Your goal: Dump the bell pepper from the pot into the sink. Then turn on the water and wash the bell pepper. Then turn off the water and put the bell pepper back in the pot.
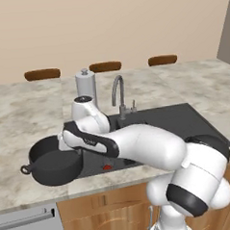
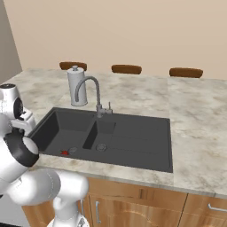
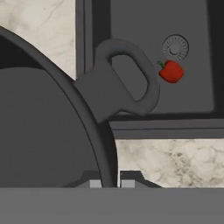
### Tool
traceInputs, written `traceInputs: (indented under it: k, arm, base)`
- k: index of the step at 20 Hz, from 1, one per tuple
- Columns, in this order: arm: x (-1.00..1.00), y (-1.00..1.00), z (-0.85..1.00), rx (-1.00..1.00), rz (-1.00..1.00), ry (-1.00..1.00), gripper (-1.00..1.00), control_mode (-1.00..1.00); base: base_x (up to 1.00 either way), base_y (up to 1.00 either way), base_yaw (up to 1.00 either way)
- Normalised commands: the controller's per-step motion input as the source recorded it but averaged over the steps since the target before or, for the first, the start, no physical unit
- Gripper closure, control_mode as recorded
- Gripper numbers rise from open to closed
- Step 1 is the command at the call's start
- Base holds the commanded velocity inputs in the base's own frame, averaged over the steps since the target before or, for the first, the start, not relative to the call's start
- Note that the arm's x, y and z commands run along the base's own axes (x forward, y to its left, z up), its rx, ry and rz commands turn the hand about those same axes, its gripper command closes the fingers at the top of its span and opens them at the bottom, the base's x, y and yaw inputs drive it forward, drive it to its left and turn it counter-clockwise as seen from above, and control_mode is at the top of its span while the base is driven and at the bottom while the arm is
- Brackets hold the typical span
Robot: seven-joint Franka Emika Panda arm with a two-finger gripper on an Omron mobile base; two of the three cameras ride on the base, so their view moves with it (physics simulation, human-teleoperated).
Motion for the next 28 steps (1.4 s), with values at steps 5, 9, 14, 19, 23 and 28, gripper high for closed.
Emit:
traceInputs:
  k: [5, 9, 14, 19, 23, 28]
  arm:
    - [0.15, 0.42, -0.13, 0.00, 0.00, 0.01, 1.00, -1.00]
    - [0.11, 0.33, -0.23, 0.01, 0.00, 0.04, 1.00, -1.00]
    - [0.13, 0.27, -0.28, 0.00, 0.00, 0.02, 1.00, -1.00]
    - [0.21, 0.33, -0.28, 0.00, -0.03, 0.01, 1.00, -1.00]
    - [0.14, 0.33, -0.32, 0.00, -0.05, 0.00, 1.00, -1.00]
    - [0.03, 0.21, -0.35, 0.00, -0.06, 0.01, 1.00, -1.00]
  base:
    - [0.00, 0.00, 0.00]
    - [0.00, 0.00, 0.00]
    - [0.00, 0.00, 0.00]
    - [0.00, 0.00, 0.00]
    - [0.00, 0.00, 0.00]
    - [0.00, 0.00, 0.00]
